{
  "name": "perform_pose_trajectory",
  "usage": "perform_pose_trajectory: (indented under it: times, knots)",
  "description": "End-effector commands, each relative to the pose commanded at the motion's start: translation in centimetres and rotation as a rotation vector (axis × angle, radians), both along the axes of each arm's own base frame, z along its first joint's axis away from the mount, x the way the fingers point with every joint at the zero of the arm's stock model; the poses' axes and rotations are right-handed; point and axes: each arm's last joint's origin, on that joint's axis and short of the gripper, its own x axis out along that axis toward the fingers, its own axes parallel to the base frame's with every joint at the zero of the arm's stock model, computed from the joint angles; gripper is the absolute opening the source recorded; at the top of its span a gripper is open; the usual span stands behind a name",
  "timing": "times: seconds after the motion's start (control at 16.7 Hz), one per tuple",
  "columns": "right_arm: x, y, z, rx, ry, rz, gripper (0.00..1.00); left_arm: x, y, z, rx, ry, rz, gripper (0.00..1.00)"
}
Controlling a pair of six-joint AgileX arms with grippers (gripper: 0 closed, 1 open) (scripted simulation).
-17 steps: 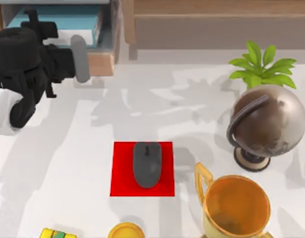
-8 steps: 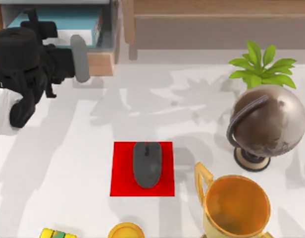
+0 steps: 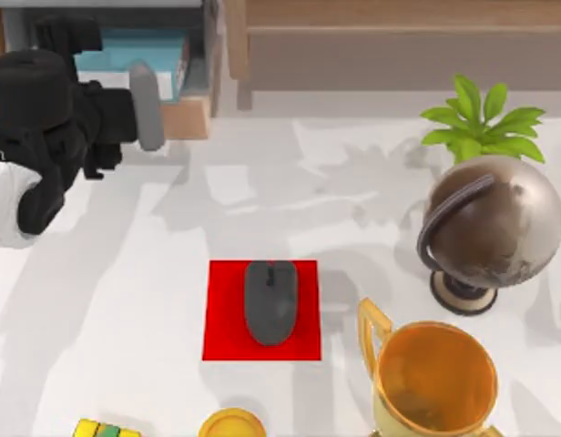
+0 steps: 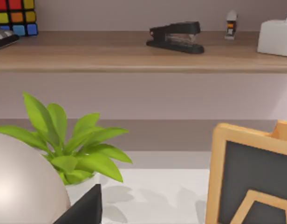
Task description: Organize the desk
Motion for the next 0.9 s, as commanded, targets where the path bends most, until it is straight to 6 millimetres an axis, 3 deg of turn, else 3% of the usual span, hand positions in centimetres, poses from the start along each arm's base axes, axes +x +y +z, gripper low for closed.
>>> perform_pose_trajectory:
  times: [0.42, 0.9]
  knots:
    - [0.0, 0.0, 0.0, 0.000, 0.000, 0.000, 1.00, -0.4, -0.1, 0.1, -0.002, -0.003, -0.001, 1.00]
    - [0.0, 0.0, 0.0, 0.000, 0.000, 0.000, 1.00, -4.7, 0.1, -0.1, -0.001, 0.005, -0.001, 1.00]
